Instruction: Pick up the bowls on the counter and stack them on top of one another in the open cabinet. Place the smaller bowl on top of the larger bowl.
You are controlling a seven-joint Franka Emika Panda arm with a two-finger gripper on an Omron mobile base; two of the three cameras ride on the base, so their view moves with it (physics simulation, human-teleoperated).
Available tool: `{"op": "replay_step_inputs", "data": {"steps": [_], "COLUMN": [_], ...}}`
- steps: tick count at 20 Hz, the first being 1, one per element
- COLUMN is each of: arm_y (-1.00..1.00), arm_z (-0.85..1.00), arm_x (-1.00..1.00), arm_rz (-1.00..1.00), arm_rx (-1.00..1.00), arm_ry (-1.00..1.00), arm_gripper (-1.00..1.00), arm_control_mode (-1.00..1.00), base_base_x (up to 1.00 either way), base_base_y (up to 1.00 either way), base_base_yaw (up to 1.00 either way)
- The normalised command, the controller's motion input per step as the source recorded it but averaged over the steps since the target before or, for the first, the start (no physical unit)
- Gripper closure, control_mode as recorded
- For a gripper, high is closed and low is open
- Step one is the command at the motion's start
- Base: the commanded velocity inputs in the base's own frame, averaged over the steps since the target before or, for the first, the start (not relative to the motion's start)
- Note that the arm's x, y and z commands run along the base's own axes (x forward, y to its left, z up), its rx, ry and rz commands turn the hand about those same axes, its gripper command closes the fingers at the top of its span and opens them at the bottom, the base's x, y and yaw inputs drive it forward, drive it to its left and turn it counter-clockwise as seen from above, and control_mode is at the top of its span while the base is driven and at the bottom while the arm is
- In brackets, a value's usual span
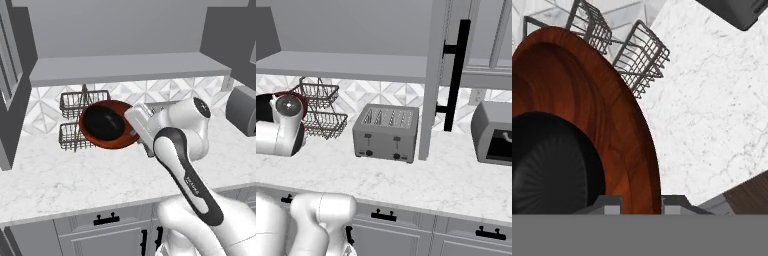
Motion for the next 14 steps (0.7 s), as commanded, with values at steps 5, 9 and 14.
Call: {"op": "replay_step_inputs", "data": {"steps": [5,9,14], "arm_y": [-0.21,-0.18,-0.02], "arm_z": [1.00,1.00,0.82], "arm_x": [0.08,0.41,0.93], "arm_rz": [-0.03,-0.10,-0.18], "arm_rx": [0.00,0.00,0.00], "arm_ry": [-0.01,-0.02,0.00], "arm_gripper": [1.00,1.00,1.00], "arm_control_mode": [-1.00,-1.00,-1.00], "base_base_x": [0.00,0.00,0.00], "base_base_y": [0.00,0.00,0.00], "base_base_yaw": [0.00,0.00,0.00]}}
